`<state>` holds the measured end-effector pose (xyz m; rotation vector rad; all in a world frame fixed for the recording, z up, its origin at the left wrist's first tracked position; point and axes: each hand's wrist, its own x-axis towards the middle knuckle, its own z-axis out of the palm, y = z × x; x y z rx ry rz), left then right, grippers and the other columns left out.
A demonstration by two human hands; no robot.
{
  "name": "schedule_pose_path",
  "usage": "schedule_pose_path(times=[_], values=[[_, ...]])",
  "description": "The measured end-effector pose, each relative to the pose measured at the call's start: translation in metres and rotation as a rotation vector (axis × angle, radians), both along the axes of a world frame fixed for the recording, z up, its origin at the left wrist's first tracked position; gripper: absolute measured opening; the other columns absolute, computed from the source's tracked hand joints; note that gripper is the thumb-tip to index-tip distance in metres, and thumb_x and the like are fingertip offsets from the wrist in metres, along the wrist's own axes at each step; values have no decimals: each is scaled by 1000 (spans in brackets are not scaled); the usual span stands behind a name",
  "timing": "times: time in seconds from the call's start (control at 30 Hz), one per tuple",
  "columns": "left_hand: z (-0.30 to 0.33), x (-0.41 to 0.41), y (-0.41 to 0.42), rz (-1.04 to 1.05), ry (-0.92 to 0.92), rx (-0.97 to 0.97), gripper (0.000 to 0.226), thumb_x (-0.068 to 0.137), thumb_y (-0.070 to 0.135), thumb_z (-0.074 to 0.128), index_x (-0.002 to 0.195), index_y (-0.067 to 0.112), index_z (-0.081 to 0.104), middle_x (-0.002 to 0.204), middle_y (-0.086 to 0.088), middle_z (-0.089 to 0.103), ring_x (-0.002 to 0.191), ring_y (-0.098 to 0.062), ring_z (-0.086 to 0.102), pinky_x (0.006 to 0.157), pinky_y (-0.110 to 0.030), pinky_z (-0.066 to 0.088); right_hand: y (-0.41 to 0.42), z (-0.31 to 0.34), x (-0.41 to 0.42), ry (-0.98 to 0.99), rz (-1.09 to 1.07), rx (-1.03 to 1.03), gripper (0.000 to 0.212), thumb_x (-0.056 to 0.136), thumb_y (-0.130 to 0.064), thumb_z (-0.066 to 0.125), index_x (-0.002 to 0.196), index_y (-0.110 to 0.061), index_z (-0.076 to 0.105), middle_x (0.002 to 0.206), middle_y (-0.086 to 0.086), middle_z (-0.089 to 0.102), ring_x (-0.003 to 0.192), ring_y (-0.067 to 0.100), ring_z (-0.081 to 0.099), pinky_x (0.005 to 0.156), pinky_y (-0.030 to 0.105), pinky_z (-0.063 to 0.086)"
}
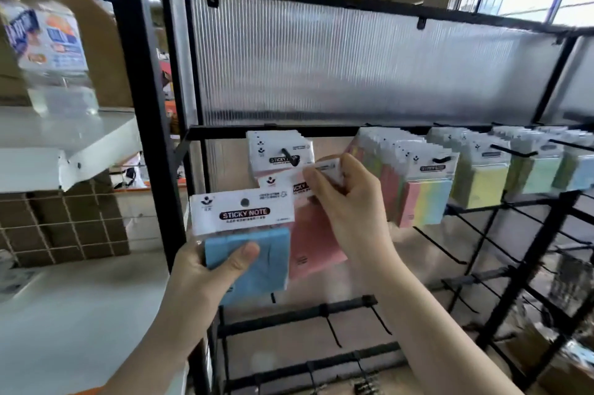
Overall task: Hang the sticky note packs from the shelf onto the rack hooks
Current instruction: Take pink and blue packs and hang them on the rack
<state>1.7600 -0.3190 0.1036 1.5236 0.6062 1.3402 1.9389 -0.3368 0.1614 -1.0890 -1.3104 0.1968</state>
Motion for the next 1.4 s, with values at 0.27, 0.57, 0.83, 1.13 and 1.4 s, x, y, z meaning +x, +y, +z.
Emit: schedule_pose_path(times=[0.27,0.57,0.83,1.13,1.4], values=[[23,12,8,123,103,-35,29,68,40,66,91,25,74,88,3,75,82,-20,70,74,-37,56,23,4,7,86,115,47,36,91,-9,62,63,-22,43,48,-20,46,45,-4,39,45,8,29],[27,25,7,243,98,3,21,68,34,66,86,23,69,78,14,73,68,1,67,57,-7,46,38,8,13,93,233,-116,28,92,-19,61,66,-22,53,50,-20,52,47,-4,43,47,13,35],[22,29,6,316,107,-6,21,68,30,67,87,21,68,78,15,73,66,4,65,55,-6,44,42,10,19,-47,213,-77,15,92,-17,62,77,-13,58,62,-13,65,60,2,63,55,13,46],[9,54,34,544,178,41,9,85,8,66,89,16,64,68,19,66,66,15,59,56,0,39,71,-3,25,-144,-49,-58,27,86,-7,65,103,-23,51,103,-7,50,94,6,47,72,0,33],[-13,72,10,608,91,54,23,77,45,64,92,28,64,86,19,69,82,9,62,64,-7,46,73,-21,32,-76,-115,8,31,90,-15,64,115,-17,47,107,-7,46,92,5,45,81,6,37]])
